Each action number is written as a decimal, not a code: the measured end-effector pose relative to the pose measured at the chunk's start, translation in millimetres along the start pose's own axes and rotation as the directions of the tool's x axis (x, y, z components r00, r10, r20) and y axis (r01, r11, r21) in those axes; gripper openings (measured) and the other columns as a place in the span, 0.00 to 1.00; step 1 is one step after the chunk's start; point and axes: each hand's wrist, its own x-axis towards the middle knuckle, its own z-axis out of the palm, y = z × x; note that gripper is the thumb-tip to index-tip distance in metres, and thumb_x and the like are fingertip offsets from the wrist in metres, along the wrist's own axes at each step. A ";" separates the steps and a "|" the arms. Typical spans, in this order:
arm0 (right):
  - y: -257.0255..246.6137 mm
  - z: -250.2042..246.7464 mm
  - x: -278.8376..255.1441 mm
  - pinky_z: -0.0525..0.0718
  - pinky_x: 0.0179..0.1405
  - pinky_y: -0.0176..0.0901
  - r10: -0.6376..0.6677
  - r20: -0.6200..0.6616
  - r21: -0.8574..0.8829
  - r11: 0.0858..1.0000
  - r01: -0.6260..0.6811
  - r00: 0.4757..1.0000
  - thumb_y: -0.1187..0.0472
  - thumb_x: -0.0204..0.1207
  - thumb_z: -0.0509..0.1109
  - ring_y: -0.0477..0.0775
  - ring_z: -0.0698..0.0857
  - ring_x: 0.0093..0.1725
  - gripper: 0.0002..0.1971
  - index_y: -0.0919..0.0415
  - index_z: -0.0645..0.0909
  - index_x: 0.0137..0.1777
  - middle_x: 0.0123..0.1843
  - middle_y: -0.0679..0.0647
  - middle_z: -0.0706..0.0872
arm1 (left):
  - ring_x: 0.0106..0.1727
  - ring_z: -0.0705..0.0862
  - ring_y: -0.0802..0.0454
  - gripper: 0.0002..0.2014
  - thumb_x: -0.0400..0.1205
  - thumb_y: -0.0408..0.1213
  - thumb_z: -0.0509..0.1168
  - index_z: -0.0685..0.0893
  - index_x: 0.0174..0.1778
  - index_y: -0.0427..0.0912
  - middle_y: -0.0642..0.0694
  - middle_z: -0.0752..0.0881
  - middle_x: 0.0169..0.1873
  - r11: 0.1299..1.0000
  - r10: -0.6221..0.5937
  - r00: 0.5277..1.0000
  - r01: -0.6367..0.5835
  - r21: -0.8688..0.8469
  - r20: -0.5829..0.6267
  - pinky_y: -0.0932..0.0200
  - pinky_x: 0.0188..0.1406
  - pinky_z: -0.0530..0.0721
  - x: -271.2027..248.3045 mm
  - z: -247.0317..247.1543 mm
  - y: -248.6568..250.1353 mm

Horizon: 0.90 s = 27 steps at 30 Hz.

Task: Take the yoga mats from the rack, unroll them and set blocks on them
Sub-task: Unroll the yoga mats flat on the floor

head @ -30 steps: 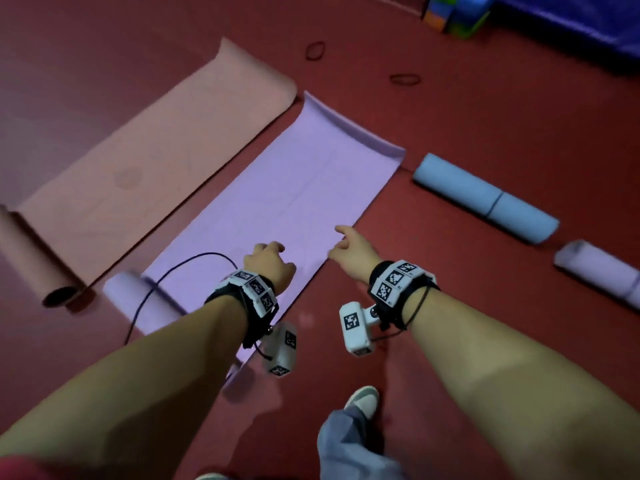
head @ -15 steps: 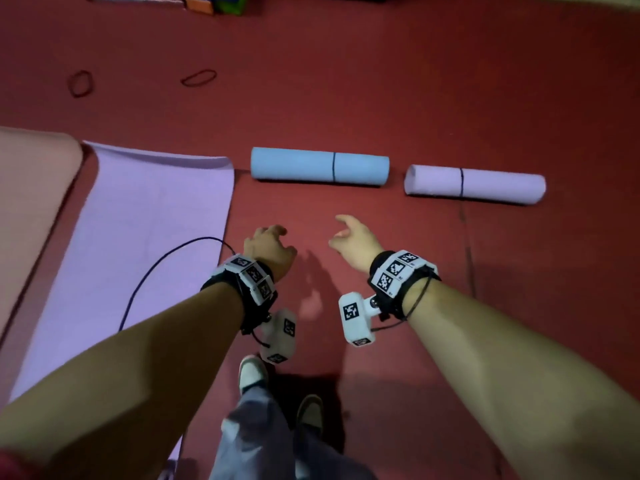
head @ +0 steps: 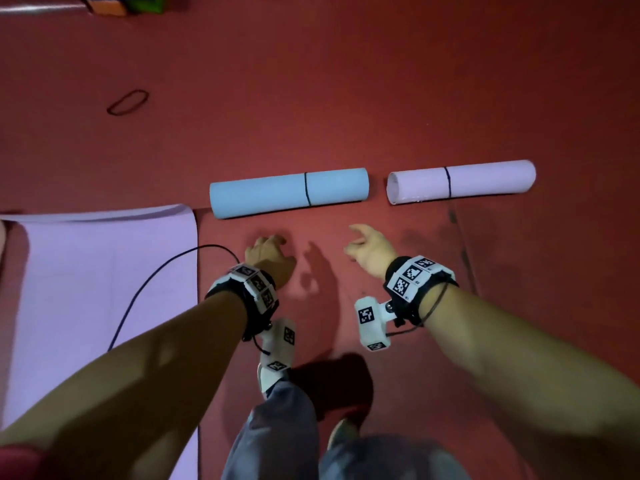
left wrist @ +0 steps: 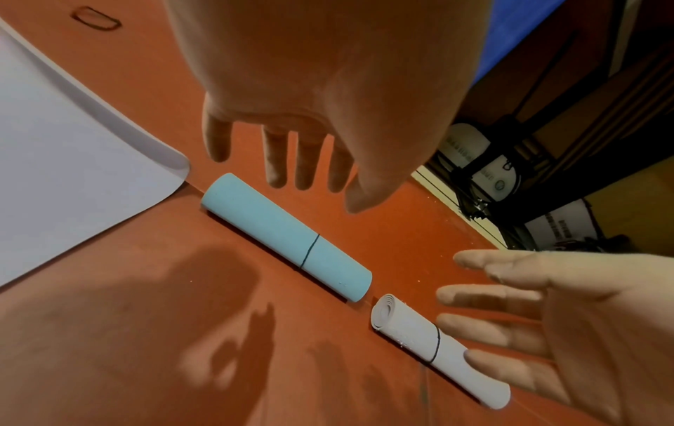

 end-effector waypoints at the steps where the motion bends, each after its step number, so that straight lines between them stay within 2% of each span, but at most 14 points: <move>1: -2.9 -2.9 12.0 0.80 0.47 0.44 0.004 0.007 0.020 1.000 -0.005 1.000 0.65 0.79 0.69 0.54 0.84 0.46 0.27 0.57 0.71 0.78 0.49 0.54 0.85 | 0.73 0.72 0.37 0.27 0.80 0.43 0.65 0.73 0.77 0.52 0.42 0.75 0.72 1.000 -0.007 1.000 0.007 0.008 0.014 0.42 0.73 0.74 11.9 -3.5 4.2; 4: -15.4 -14.1 53.7 0.80 0.48 0.45 0.020 0.042 0.013 1.000 -0.021 0.999 0.65 0.79 0.69 0.54 0.83 0.47 0.27 0.56 0.72 0.78 0.51 0.54 0.85 | 0.72 0.73 0.38 0.27 0.80 0.43 0.65 0.73 0.77 0.53 0.43 0.75 0.72 1.000 -0.029 0.998 0.028 0.014 0.056 0.41 0.71 0.76 47.3 -8.4 21.9; 7: -23.6 -25.9 103.7 0.82 0.53 0.46 0.013 0.050 -0.004 1.000 -0.013 0.999 0.65 0.79 0.68 0.55 0.84 0.50 0.25 0.56 0.73 0.77 0.52 0.54 0.85 | 0.71 0.73 0.39 0.27 0.79 0.42 0.66 0.72 0.77 0.53 0.43 0.75 0.72 0.999 -0.039 0.996 0.038 0.015 0.075 0.41 0.71 0.76 85.2 -12.3 43.6; 11: -30.9 -39.7 174.3 0.79 0.47 0.38 -0.021 0.106 -0.051 0.998 0.027 0.994 0.65 0.79 0.68 0.53 0.83 0.48 0.24 0.59 0.73 0.76 0.53 0.54 0.84 | 0.70 0.73 0.39 0.26 0.80 0.41 0.66 0.72 0.77 0.52 0.43 0.74 0.72 0.995 -0.100 0.994 0.101 -0.019 0.045 0.41 0.70 0.76 142.6 -13.9 70.6; 12: -35.0 -42.3 197.8 0.81 0.48 0.39 -0.032 0.137 -0.064 0.997 0.041 0.990 0.65 0.79 0.68 0.54 0.84 0.48 0.23 0.60 0.74 0.75 0.54 0.54 0.84 | 0.71 0.72 0.39 0.26 0.81 0.40 0.66 0.72 0.77 0.52 0.43 0.74 0.72 0.989 -0.138 0.990 0.140 -0.042 0.032 0.41 0.70 0.76 160.2 -13.3 77.4; 15: -36.3 -42.7 255.8 0.82 0.64 0.50 -0.022 0.211 -0.105 0.993 0.045 0.977 0.62 0.77 0.68 0.58 0.86 0.57 0.25 0.58 0.75 0.75 0.58 0.55 0.86 | 0.71 0.73 0.38 0.27 0.80 0.42 0.66 0.73 0.77 0.52 0.43 0.75 0.72 0.967 -0.236 0.972 0.237 -0.090 0.016 0.41 0.71 0.76 199.0 -4.2 94.5; 18: -33.7 -39.8 304.9 0.80 0.63 0.43 -0.020 0.270 -0.117 0.992 0.053 0.963 0.63 0.78 0.68 0.58 0.86 0.59 0.23 0.57 0.75 0.74 0.60 0.57 0.87 | 0.70 0.76 0.37 0.27 0.78 0.44 0.67 0.74 0.76 0.49 0.40 0.78 0.70 0.926 -0.329 0.944 0.324 -0.191 0.004 0.43 0.72 0.75 234.5 11.8 109.1; 22: -24.5 -29.3 354.4 0.82 0.65 0.50 -0.026 0.349 -0.153 0.985 0.084 0.937 0.61 0.77 0.68 0.59 0.86 0.59 0.24 0.55 0.75 0.74 0.61 0.57 0.86 | 0.64 0.81 0.37 0.31 0.70 0.48 0.65 0.78 0.72 0.49 0.41 0.81 0.66 0.841 -0.421 0.907 0.403 -0.361 0.034 0.41 0.66 0.80 276.8 35.6 111.3; 25: -7.4 -16.8 387.2 0.83 0.64 0.51 -0.016 0.364 -0.178 0.980 0.086 0.931 0.59 0.76 0.68 0.58 0.87 0.58 0.23 0.54 0.76 0.73 0.60 0.58 0.87 | 0.66 0.79 0.38 0.26 0.77 0.40 0.68 0.78 0.73 0.48 0.41 0.80 0.65 0.848 -0.427 0.904 0.406 -0.341 0.013 0.42 0.69 0.78 306.3 51.8 97.3; 27: 5.6 -4.1 410.6 0.84 0.62 0.51 -0.005 0.355 -0.197 0.977 0.080 0.935 0.59 0.76 0.68 0.58 0.87 0.57 0.23 0.52 0.77 0.72 0.60 0.57 0.87 | 0.68 0.77 0.38 0.26 0.77 0.39 0.69 0.77 0.74 0.48 0.41 0.79 0.67 0.871 -0.407 0.913 0.385 -0.306 -0.008 0.44 0.70 0.76 327.9 64.2 84.2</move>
